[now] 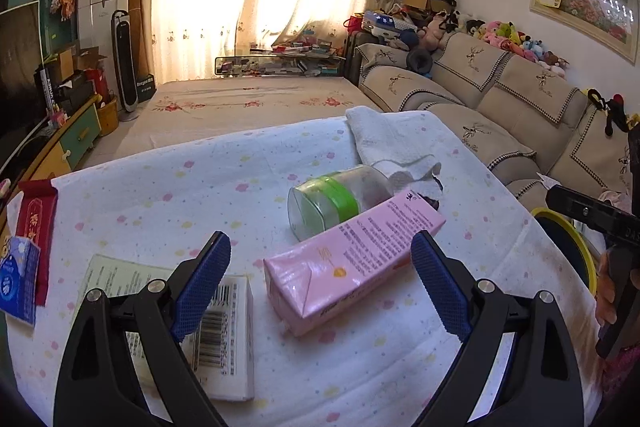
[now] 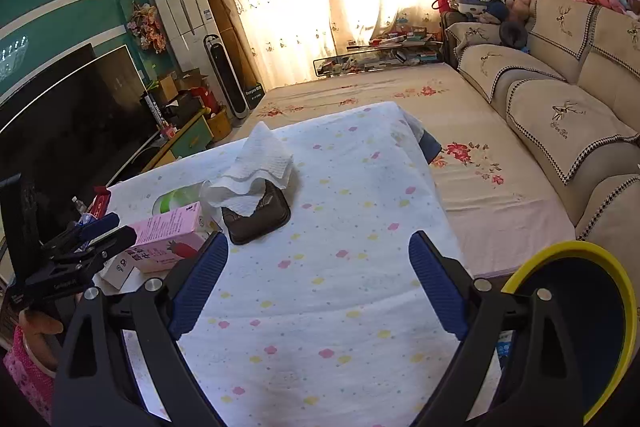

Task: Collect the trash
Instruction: 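Reach the left gripper to the pink milk carton and grasp it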

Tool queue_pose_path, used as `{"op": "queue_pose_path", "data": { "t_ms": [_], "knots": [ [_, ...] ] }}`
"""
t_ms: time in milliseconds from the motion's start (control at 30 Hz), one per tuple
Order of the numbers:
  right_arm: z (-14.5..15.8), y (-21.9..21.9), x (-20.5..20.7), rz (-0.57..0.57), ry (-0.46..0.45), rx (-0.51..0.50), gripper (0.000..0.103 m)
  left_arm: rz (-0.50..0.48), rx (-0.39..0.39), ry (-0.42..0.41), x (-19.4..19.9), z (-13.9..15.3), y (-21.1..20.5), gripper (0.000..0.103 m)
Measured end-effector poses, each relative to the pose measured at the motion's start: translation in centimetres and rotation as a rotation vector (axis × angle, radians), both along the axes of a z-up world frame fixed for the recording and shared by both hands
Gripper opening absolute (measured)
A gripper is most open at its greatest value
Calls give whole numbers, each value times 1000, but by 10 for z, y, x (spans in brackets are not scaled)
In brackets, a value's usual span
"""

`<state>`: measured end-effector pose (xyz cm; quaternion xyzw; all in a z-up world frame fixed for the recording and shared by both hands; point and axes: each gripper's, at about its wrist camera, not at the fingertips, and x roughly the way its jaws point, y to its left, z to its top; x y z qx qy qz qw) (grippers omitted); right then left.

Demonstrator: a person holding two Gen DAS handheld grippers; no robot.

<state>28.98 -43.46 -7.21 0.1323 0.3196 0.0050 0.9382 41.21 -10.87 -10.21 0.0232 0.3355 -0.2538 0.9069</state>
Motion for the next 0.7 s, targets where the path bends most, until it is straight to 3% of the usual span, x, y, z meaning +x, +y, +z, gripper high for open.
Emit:
{"op": "queue_pose_path", "data": {
  "t_ms": [167, 333, 500, 700],
  "knots": [
    [-1, -4, 1, -10, 5, 8, 87, -82, -26, 114, 21, -15, -13, 90],
    [-2, -8, 2, -17, 15, 28, 87, -188, -16, 164, 1, -25, -28, 90],
    [1, -10, -1, -25, -1, 42, 87, -290, 51, 158, -34, -25, -56, 89],
    [1, -14, -3, -41, -7, 57, 87, -235, 93, 103, -33, -14, -71, 86]
  ]
}}
